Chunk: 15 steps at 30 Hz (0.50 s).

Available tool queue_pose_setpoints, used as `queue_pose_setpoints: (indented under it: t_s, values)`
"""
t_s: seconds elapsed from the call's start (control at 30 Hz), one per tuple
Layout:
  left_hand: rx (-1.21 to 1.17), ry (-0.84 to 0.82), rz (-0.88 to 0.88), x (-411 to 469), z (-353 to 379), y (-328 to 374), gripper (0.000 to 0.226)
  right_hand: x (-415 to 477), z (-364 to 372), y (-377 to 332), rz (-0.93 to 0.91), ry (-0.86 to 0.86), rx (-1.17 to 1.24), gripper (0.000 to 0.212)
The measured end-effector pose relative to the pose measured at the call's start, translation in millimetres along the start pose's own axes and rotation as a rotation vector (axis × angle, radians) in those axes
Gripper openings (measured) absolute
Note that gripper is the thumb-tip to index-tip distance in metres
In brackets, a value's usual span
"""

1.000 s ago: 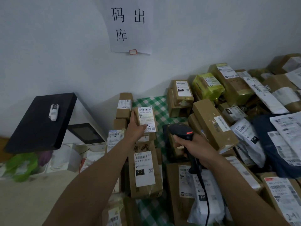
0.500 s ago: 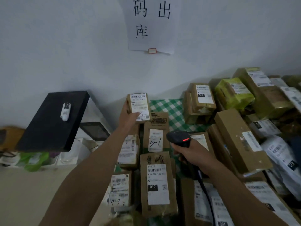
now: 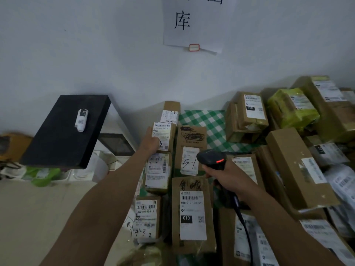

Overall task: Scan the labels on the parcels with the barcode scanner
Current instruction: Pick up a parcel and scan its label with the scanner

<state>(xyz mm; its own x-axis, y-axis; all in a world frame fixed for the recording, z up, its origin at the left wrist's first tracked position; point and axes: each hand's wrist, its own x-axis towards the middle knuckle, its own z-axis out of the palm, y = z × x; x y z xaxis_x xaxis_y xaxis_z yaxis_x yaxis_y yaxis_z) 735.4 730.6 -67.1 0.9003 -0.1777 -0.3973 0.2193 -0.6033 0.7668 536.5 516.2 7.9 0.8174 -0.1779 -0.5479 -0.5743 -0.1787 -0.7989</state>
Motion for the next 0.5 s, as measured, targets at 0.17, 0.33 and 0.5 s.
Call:
queue_pose_setpoints:
  t_s: [0.17, 0.33, 0.5]
  values:
    - [0.351, 0.268, 0.145, -20, 21, 11, 0.060, -14, -12, 4, 0.007, 0.062, 0.050, 0.010]
    - [0.160, 0.007, 0.367, -98, 84, 52, 0.043, -40, -39, 24, 0.026, 0.165, 0.144, 0.012]
    - [0.067, -0.352, 0.305, -142, 158, 75, 0.044, -71, -71, 50, 0.048, 0.270, 0.232, 0.016]
